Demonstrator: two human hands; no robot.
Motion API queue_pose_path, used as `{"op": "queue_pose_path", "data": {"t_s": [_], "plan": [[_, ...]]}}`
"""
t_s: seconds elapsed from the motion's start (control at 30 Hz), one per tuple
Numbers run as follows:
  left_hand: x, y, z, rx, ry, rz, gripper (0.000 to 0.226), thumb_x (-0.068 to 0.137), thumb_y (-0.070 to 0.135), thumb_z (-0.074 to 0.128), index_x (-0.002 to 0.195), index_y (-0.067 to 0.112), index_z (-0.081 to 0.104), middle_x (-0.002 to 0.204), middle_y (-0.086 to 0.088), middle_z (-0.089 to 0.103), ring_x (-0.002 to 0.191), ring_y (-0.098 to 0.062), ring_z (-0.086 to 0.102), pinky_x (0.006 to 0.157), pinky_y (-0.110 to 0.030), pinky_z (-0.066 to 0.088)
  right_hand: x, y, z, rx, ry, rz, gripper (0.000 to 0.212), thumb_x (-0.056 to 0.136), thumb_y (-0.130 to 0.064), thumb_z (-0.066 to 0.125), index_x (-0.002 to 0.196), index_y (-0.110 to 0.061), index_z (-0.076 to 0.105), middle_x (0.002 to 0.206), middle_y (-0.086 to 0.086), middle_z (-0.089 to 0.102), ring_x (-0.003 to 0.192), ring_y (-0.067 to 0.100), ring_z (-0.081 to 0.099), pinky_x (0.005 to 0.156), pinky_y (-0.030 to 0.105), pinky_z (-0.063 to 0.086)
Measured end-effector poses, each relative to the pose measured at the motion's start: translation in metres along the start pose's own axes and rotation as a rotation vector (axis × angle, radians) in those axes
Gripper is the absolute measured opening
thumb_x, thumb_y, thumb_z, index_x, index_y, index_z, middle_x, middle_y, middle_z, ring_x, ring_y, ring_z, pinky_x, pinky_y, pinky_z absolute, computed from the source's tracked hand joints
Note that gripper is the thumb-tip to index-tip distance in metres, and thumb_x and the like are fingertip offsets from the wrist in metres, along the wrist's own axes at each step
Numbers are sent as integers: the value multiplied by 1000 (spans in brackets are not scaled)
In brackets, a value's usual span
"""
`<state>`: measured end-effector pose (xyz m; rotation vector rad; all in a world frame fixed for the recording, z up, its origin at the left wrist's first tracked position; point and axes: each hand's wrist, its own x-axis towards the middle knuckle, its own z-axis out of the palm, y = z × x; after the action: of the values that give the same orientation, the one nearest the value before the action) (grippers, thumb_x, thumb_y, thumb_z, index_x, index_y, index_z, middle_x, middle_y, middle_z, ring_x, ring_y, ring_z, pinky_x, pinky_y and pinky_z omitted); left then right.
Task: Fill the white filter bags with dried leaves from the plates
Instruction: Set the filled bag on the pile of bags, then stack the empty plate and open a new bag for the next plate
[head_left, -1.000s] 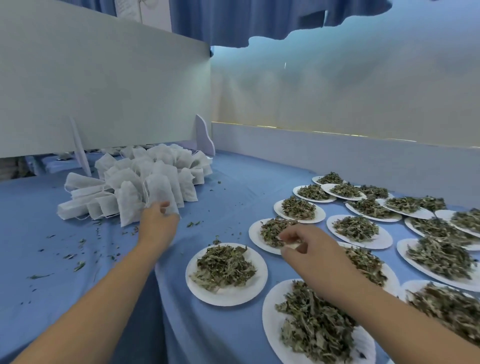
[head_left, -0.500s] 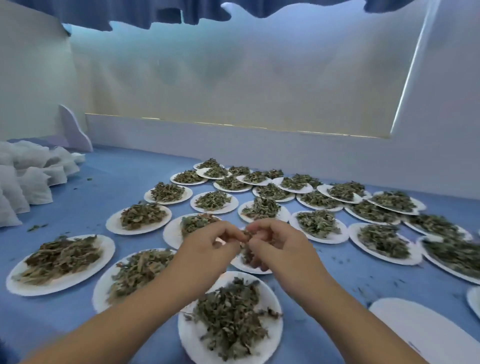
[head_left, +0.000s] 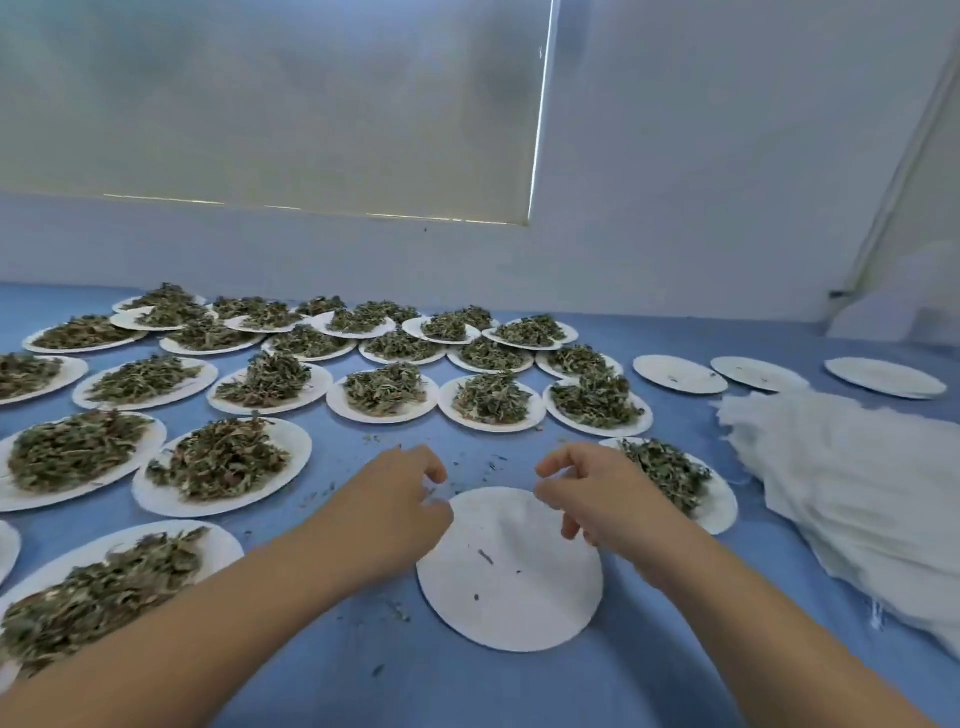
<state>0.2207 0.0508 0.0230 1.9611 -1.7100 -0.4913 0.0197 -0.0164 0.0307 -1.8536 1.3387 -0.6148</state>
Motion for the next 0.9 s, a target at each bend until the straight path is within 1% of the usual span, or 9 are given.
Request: {"op": "queue_pose_path", "data": {"t_s": [0.07,0.13,0.23,0.37,0.5,0.57,0.63,0.8,0.9], "plan": [[0,-2,7,139,-38,-46,26,93,36,50,117,29,45,93,9,48,73,-4,51,54,-22,35,0,15,-12,-210,61,43,10,86,-27,58,95,-22,59,87,-2,61,61,11,60,52,23,44],[-1,-5,10,203,-59,-88,30,92,38,48,121,29,41,90,9,52,75,-4,52,56,-23,37,-3,24,-17,-405,70,100,24,85,-29,55,99,-10,61,87,4,64,70,18,62,58,29,46],[1,-6,12,222,-83,-138,31,91,38,47,119,31,38,84,8,58,69,-5,57,52,-22,38,-10,31,-15,-412,30,160,31,84,-27,52,96,-1,64,68,5,58,50,20,53,47,24,42],[8,1,15,41,-124,-203,31,89,24,47,118,31,39,74,-2,63,44,-10,58,42,-21,43,-11,36,-10,-381,50,106,33,85,-22,52,104,1,64,74,11,57,55,19,43,54,28,37],[10,4,12,-207,-108,-249,35,89,9,47,117,28,43,65,-11,68,43,-22,63,42,-23,47,-12,39,-16,-188,8,100,22,84,-14,50,97,-4,65,67,8,63,41,18,58,53,27,44],[13,7,6,-367,-75,-288,33,89,6,51,116,25,48,58,-10,66,44,-26,63,46,-27,51,-10,41,-24,-43,13,104,15,83,-12,53,90,-14,66,57,2,62,40,15,58,51,26,44],[20,13,1,-522,-37,-300,30,89,4,56,113,22,53,54,-12,63,43,-26,60,47,-29,53,-5,43,-34,111,37,105,11,83,-12,57,89,-14,66,53,1,61,42,15,54,49,26,43],[64,49,5,-915,94,-207,25,90,2,60,111,15,57,66,-13,65,46,-19,58,50,-29,54,21,47,-73,395,108,145,13,86,-4,55,97,-6,61,58,9,59,45,21,46,43,27,38],[97,76,24,-1189,151,-169,19,93,3,55,111,8,55,71,-9,60,48,-17,55,48,-30,53,44,50,-108,521,144,144,10,88,2,52,95,-1,58,73,17,57,50,23,45,43,27,37]]}}
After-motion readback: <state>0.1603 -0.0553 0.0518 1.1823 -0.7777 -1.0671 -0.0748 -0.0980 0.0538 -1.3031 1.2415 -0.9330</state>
